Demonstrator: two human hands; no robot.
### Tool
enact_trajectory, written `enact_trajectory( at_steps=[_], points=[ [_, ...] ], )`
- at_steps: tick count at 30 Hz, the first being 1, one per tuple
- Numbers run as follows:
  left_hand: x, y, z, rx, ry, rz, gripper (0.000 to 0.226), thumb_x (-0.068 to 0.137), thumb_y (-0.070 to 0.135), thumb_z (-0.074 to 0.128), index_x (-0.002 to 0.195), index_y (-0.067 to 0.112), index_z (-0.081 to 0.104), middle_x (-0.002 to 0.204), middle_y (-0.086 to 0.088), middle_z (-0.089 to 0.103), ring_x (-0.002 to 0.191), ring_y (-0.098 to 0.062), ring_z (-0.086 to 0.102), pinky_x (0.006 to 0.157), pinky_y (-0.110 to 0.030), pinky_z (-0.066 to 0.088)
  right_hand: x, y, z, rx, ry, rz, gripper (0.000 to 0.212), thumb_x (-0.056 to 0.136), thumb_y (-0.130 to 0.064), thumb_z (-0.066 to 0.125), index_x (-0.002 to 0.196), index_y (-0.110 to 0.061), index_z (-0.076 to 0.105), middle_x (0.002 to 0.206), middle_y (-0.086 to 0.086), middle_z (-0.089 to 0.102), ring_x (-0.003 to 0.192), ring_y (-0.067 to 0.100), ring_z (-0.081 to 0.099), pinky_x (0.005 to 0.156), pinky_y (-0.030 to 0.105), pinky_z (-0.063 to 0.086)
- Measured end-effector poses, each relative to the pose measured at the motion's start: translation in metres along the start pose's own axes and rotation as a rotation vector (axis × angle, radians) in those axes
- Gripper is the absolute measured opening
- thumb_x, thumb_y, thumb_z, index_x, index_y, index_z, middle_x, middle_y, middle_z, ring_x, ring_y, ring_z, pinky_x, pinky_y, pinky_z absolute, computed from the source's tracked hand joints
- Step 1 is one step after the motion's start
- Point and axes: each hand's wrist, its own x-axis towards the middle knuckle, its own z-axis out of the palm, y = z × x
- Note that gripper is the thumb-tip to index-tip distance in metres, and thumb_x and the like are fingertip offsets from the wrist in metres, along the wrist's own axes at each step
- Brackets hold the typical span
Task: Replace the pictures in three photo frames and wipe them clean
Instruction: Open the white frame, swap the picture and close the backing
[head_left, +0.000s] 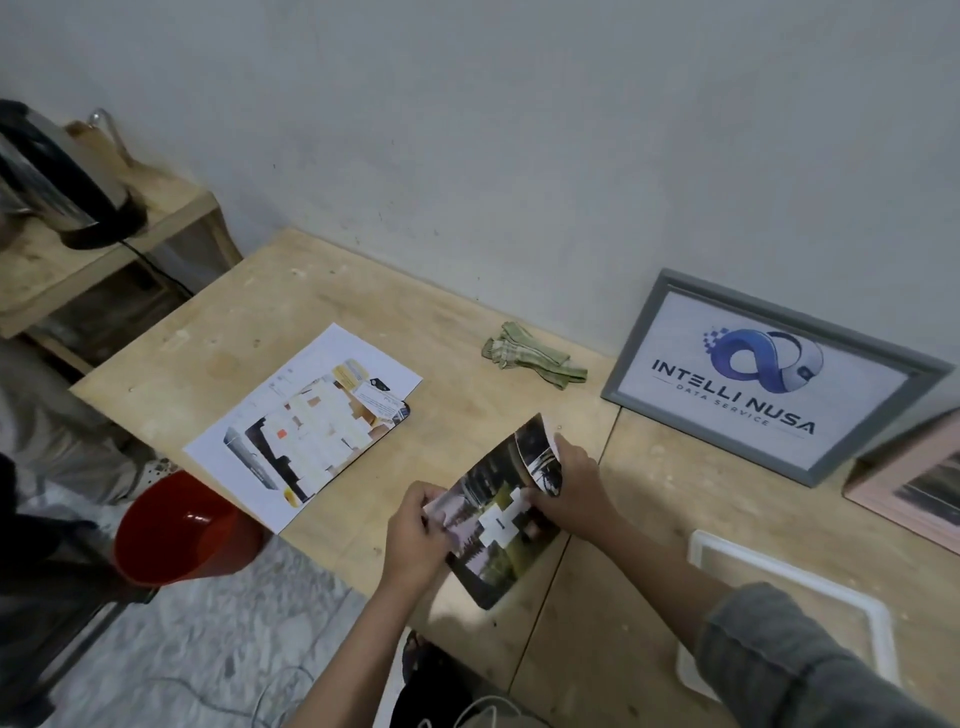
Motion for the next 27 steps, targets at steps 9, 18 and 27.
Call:
enact_trajectory(
  at_steps=[9,18,27],
  points=[
    [0.022,0.02,0.029,-0.244,0.19,-0.195,0.016,0.091,0.014,0.059,0.078,0.006,0.053,0.068,-0.006,0.048,0.065,-0.021,0.046,0.061,-0.031,0.037,-0.038,0.011,-0.049,0.499,0.416,0.279,0.034,0.078,-0.021,0.04,0.096,-0.007,0.065,0.085,0.002,0.063,0.078,0.018,0.057,0.062,0.014,0.039],
    [-0.029,0.063,0.143,-0.097,-0.198,-0.009,0.024,0.088,0.023,0.056,0.11,0.029,0.046,0.099,-0.002,0.061,0.089,-0.026,0.065,0.074,-0.05,0.057,-0.135,0.103,-0.101,0.382,0.634,0.455,0.021,0.091,-0.005,0.05,0.104,-0.009,0.065,0.097,0.005,0.067,0.083,0.014,0.057,0.068,0.02,0.041],
    [-0.1,0.056,0.236,0.371,-0.584,0.391,0.08,0.093,0.021,0.055,0.152,0.012,0.001,0.155,-0.002,-0.023,0.147,-0.029,-0.001,0.113,-0.025,0.029,-0.238,0.187,-0.109,0.1,0.459,0.504,0.047,0.087,-0.032,0.057,0.13,-0.014,0.053,0.121,0.005,0.06,0.107,0.02,0.056,0.094,0.031,0.046]
  ],
)
